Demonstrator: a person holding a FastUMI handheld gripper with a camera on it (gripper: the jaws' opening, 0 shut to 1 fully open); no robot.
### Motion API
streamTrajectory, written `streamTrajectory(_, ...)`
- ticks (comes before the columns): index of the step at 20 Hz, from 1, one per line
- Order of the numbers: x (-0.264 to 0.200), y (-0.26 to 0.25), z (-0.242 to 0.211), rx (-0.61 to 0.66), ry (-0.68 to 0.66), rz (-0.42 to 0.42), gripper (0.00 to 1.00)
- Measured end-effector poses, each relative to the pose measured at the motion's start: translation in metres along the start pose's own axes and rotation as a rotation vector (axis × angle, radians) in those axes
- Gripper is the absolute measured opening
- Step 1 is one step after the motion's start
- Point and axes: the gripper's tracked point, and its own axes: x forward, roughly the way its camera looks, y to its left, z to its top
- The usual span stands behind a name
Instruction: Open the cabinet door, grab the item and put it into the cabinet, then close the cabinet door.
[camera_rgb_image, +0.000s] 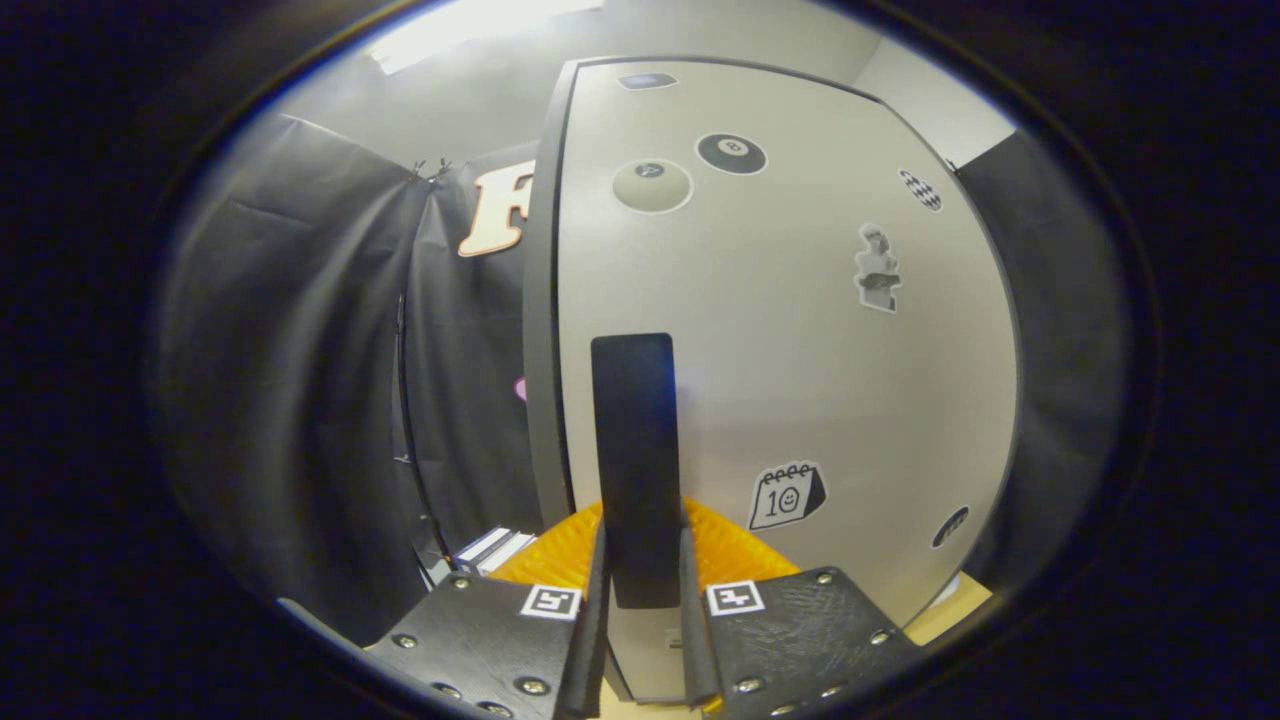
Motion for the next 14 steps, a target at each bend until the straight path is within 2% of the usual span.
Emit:
streamTrajectory(2,-0.002,-0.001,0.0,0.004,0.013,-0.01,0.23)
streamTrajectory(5,-0.011,-0.001,-0.002,-0.008,0.026,-0.025,0.24)
streamTrajectory(6,-0.01,-0.003,0.0,-0.01,0.025,-0.026,0.13)
streamTrajectory(14,-0.044,-0.007,0.004,-0.006,0.022,-0.031,0.13)
